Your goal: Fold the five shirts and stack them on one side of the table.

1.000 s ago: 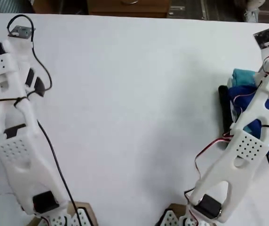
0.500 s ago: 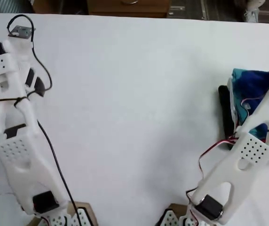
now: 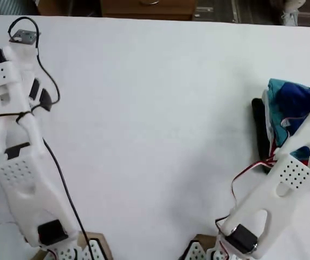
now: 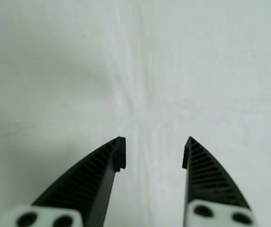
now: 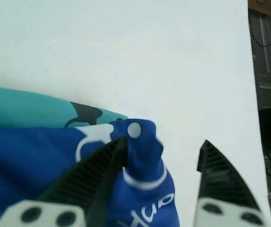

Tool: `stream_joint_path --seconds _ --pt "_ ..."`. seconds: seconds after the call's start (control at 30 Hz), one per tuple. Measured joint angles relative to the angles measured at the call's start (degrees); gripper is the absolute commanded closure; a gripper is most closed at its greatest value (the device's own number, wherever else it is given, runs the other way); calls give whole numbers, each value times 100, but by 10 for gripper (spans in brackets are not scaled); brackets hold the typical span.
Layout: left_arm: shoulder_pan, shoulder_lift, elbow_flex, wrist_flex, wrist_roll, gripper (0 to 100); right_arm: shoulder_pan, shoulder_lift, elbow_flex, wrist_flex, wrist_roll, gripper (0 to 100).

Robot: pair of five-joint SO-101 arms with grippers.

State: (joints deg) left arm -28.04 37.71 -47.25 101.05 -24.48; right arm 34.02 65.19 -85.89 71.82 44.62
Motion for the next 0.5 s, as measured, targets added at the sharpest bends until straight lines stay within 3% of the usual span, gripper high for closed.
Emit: stream_joint_path --seconds 0.23,0.5 --pt "0 0 0 0 0 778 -1029 -809 -695 2321 0 780" --pt "35 0 0 0 0 778 -1125 -826 53 2611 -255 783"
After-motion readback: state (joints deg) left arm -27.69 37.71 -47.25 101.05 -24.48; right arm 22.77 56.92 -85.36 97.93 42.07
